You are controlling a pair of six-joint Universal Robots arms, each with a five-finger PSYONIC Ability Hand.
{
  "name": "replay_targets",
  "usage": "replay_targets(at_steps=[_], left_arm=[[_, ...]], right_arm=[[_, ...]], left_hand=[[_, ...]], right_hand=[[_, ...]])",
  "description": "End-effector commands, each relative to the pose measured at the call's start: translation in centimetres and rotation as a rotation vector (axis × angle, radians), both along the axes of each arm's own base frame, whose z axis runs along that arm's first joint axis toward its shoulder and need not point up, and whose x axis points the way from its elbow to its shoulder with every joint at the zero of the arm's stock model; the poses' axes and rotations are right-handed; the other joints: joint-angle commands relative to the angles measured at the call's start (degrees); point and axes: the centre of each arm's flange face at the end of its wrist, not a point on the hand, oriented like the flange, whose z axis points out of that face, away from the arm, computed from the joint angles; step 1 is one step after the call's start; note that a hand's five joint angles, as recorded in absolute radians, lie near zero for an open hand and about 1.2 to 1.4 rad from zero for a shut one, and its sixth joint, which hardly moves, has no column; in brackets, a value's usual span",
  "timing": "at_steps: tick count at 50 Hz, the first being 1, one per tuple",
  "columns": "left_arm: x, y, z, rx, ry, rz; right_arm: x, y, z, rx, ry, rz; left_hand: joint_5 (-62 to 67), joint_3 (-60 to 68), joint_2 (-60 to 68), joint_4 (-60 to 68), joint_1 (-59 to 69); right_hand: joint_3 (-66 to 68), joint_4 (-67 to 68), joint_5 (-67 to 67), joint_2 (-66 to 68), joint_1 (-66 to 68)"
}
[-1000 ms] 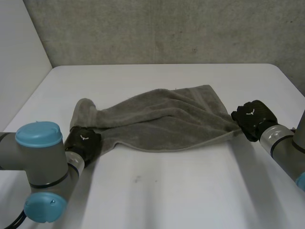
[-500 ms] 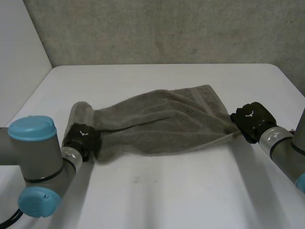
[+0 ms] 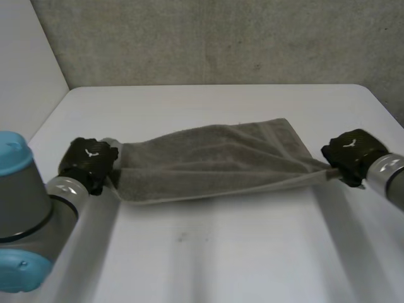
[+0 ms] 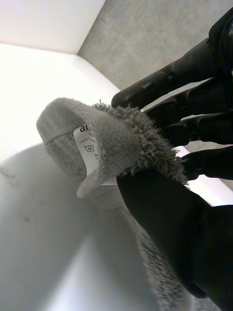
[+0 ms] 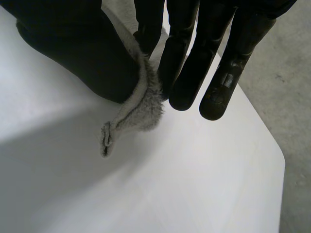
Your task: Fold the towel.
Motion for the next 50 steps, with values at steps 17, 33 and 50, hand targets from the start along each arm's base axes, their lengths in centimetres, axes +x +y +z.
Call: replay_targets(at_steps=[17, 33, 50], left_arm=[[3.2, 2.2, 13.7, -0.248, 0.178, 0.043], [0.1, -8.7, 7.1, -0.081, 0.139, 0.024], [-2.0, -12.2, 27.4, -0.818, 0.568, -0.057]], right_arm=[[-2.6, 3.9, 14.2, -0.171, 0.045, -0.004], [0.4, -4.5, 5.8, -0.016, 0.163, 0.006], [3.5, -9.2, 21.2, -1.105, -0.184, -0.097]], left_hand=[[11.3, 10.7, 10.6, 10.3, 12.4], [11.3, 10.7, 10.6, 10.3, 12.4], [11.3, 10.7, 10.6, 10.3, 12.4]], right_hand=[[11.7, 11.4, 12.6, 12.1, 23.2], [11.7, 11.4, 12.6, 12.1, 23.2], [11.7, 11.4, 12.6, 12.1, 23.2]])
